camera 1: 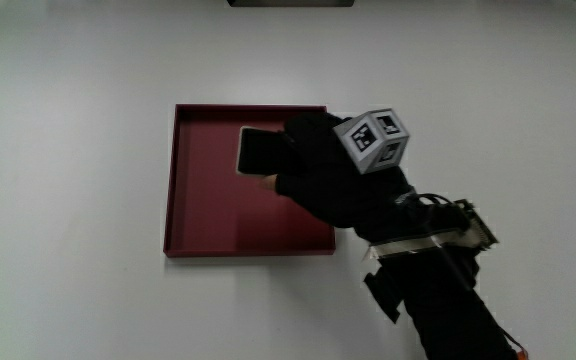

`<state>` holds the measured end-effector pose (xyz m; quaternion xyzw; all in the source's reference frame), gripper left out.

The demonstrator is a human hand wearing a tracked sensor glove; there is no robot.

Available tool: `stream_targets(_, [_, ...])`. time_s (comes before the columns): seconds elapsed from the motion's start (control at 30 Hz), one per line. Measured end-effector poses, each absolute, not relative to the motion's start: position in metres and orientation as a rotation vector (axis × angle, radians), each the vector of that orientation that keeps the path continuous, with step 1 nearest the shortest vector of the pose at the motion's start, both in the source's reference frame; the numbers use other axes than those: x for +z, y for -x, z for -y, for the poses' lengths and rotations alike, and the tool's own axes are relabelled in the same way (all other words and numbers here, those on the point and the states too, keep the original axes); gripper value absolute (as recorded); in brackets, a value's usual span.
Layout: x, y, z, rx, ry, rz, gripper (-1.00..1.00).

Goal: Place eraser

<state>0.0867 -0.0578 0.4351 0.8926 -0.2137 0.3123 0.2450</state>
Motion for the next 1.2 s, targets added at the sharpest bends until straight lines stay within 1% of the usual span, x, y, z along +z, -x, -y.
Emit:
stream_targets(0.03, [0.439,-0.082,0.057,0.833,-2.445,0.605,0.00])
stream_targets(0.1, [0.442,-0.073,0.055,0.843,-2.383,0.550,0.00])
stream_targets(0.13, [0.431,-0.068,0.053,0.776,-2.459,0.520,0.00])
stream_targets(0.23, [0.444,-0.061,0.052,0.745,-2.446,0.496,0.00])
stream_targets(0.27, [0.454,-0.060,0.052,0.738,-2.423,0.500,0.00])
stream_targets(0.33, [0.459,-0.055,0.050,0.730,-2.413,0.495,0.00])
stream_targets(0.37, [0.464,-0.053,0.048,0.703,-2.424,0.493,0.00])
stream_targets(0.47, [0.481,-0.046,0.045,0.708,-2.366,0.487,0.00])
stream_targets(0.57, [0.496,-0.042,0.042,0.658,-2.357,0.465,0.00])
stream_targets(0.77, [0.519,-0.041,0.038,0.646,-2.282,0.426,0.00])
stream_targets(0.93, [0.525,-0.040,0.036,0.649,-2.262,0.408,0.00])
stream_targets(0.97, [0.527,-0.040,0.036,0.629,-2.281,0.408,0.00])
stream_targets(1.07, [0.524,-0.039,0.036,0.643,-2.270,0.418,0.00])
stream_targets(1.13, [0.529,-0.040,0.035,0.639,-2.267,0.406,0.00])
stream_targets(1.2, [0.529,-0.040,0.035,0.647,-2.262,0.409,-0.07])
